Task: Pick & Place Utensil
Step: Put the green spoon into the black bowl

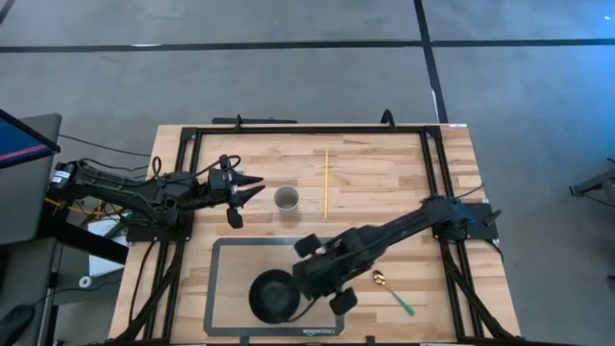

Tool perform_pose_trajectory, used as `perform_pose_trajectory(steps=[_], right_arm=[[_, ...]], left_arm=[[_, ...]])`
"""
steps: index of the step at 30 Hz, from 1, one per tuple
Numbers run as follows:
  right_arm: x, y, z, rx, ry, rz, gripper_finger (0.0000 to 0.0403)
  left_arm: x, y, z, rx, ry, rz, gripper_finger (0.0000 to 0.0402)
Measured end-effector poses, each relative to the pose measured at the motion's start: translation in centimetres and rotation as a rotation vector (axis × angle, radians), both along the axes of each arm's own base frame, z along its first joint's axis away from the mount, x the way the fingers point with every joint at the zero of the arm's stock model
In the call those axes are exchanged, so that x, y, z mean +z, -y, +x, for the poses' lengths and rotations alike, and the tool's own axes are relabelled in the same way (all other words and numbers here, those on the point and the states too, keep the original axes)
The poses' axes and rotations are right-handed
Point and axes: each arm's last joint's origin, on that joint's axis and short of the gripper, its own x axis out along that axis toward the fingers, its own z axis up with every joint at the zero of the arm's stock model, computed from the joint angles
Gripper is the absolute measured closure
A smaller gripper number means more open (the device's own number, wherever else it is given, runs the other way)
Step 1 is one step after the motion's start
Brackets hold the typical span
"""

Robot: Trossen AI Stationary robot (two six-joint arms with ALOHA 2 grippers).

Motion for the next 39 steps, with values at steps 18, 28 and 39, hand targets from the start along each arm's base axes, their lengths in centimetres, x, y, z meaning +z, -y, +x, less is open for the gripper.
perform_pose_trajectory(steps=[18,28,39], right_arm=[[4.2,6.0,-7.8,-0.216,0.132,0.001,0.0295],[-1.5,8.2,-16.4,-0.499,0.314,0.320,0.0294],[-13.7,4.6,-23.8,-1.084,-0.281,0.529,0.0294]], left_arm=[[-0.9,0.5,-0.1,-0.028,-0.065,-0.121,0.0308],[-1.2,0.9,-0.2,-0.047,-0.092,-0.126,0.0308],[-1.2,0.9,-0.2,-0.047,-0.082,-0.167,0.0308]])
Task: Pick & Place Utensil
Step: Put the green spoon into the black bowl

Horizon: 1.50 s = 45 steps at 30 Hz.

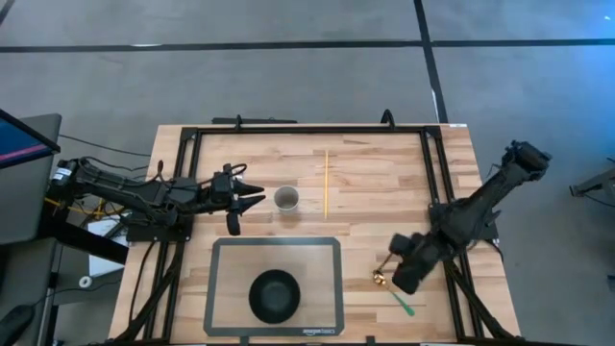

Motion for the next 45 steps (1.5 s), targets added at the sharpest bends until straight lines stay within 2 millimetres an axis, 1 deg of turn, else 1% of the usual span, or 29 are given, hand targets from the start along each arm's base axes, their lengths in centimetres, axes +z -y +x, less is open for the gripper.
perform_pose_trajectory(steps=[2,5,10,15,17,21,29,33,36,41,43,45], right_arm=[[-0.7,-1.0,-0.5,-0.042,-0.034,0.009,0.0294],[-1.7,-2.2,-0.6,-0.089,-0.040,-0.007,0.0294],[-3.9,-4.5,-0.5,-0.089,-0.069,0.009,0.0294],[-5.9,-6.2,0.1,-0.118,-0.079,0.038,0.0294],[-6.9,-6.4,0.3,-0.123,-0.095,0.014,0.0294],[-7.9,-6.7,0.7,-0.131,-0.112,-0.015,0.0294],[-8.0,-6.6,1.2,-0.155,-0.123,-0.022,0.0294],[-8.0,-6.3,1.4,-0.089,-0.113,-0.049,0.0296],[-8.2,-6.1,1.7,-0.053,-0.117,-0.064,0.0315],[-8.3,-5.6,2.0,-0.044,-0.128,-0.098,0.0386],[-8.3,-5.5,2.0,-0.018,-0.123,-0.107,0.0392],[-8.3,-5.5,2.2,0.017,-0.109,-0.112,0.0387]], left_arm=[[0.0,0.0,0.0,0.000,0.000,0.000,0.0308],[0.0,0.0,0.0,0.000,0.001,-0.003,0.0308],[0.0,0.0,0.0,0.000,0.005,-0.005,0.0308],[0.1,0.0,0.0,0.000,0.009,-0.004,0.0308],[0.1,0.0,0.0,0.000,0.014,-0.004,0.0308],[0.3,0.0,0.0,0.000,0.032,-0.008,0.0308],[0.4,0.0,0.0,0.000,0.036,-0.009,0.0308],[0.4,0.0,0.0,0.000,0.035,-0.009,0.0308],[0.4,0.0,0.0,0.000,0.035,-0.009,0.0308],[0.4,0.0,0.0,0.000,0.034,-0.009,0.0308],[0.4,0.0,0.0,0.000,0.034,-0.009,0.0308],[0.4,0.0,0.0,0.000,0.034,-0.009,0.0308]])
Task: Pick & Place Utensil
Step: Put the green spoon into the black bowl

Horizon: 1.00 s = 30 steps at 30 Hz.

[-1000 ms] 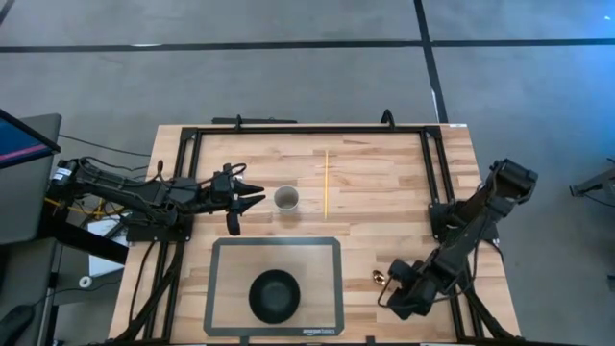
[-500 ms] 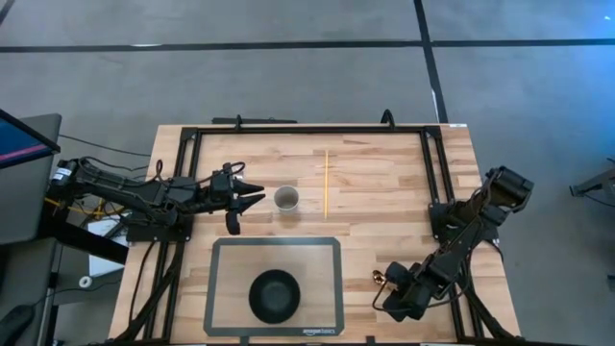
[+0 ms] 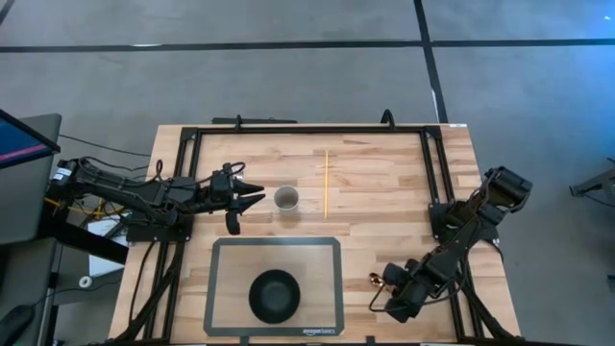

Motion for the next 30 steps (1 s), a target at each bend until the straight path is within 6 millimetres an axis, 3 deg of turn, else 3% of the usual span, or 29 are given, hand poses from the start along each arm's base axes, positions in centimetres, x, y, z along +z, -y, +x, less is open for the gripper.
perform_pose_trajectory(steps=[10,30], right_arm=[[1.9,0.9,1.9,0.080,0.176,-0.140,0.0401],[1.6,4.5,6.4,0.308,0.251,-0.205,0.0403]], left_arm=[[0.0,0.0,0.0,0.000,-0.005,0.001,0.0308],[0.0,0.0,0.0,0.000,-0.004,-0.003,0.0308]])
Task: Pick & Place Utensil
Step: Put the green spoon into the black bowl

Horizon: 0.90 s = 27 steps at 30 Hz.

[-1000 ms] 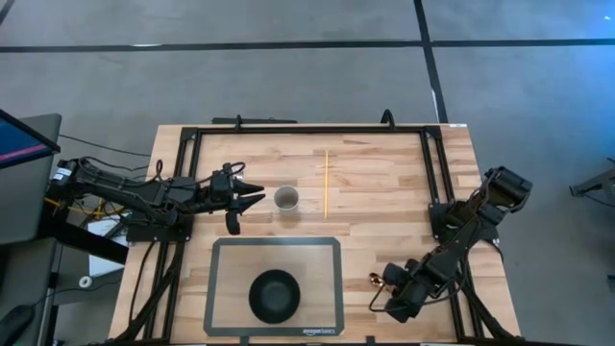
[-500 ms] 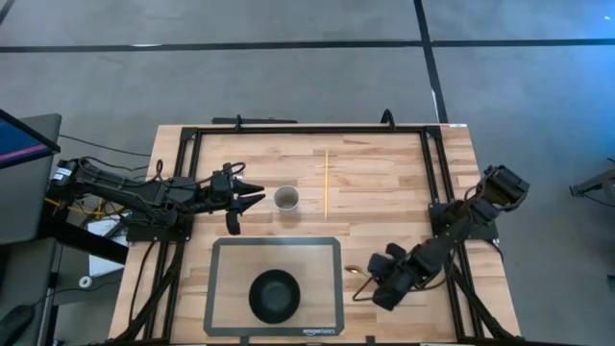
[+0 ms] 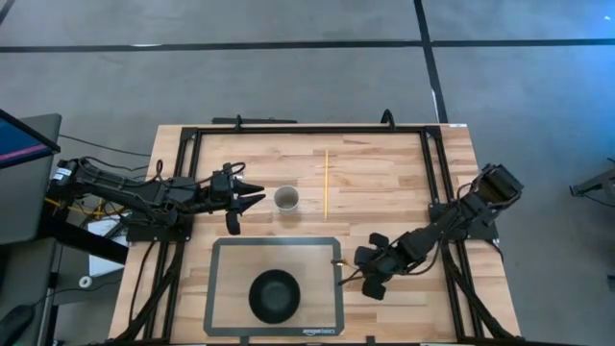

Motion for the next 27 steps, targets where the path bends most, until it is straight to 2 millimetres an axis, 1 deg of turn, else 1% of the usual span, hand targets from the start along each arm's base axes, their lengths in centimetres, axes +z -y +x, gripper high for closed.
perform_pose_trajectory(steps=[7,11,17,19,23,27], right_arm=[[-1.3,-0.5,0.7,0.052,0.011,-0.015,0.0399],[-1.9,-0.7,1.0,0.052,0.019,-0.011,0.0379],[-1.1,-0.7,1.0,0.048,0.055,0.012,0.0324],[-0.8,-0.5,0.8,0.016,0.054,0.025,0.0310],[-0.1,-0.6,0.9,-0.050,0.099,0.038,0.0300],[-1.2,-0.9,1.2,-0.071,0.096,0.049,0.0300]], left_arm=[[0.0,0.0,0.0,0.000,0.000,0.000,0.0308],[0.0,0.0,0.0,0.000,0.000,0.000,0.0308],[0.0,0.0,0.0,0.000,0.000,0.000,0.0308],[0.0,0.0,0.0,0.000,0.000,0.000,0.0308],[0.0,0.0,0.0,0.000,0.000,0.000,0.0308],[0.0,0.0,0.0,0.000,0.000,0.000,0.0308]])
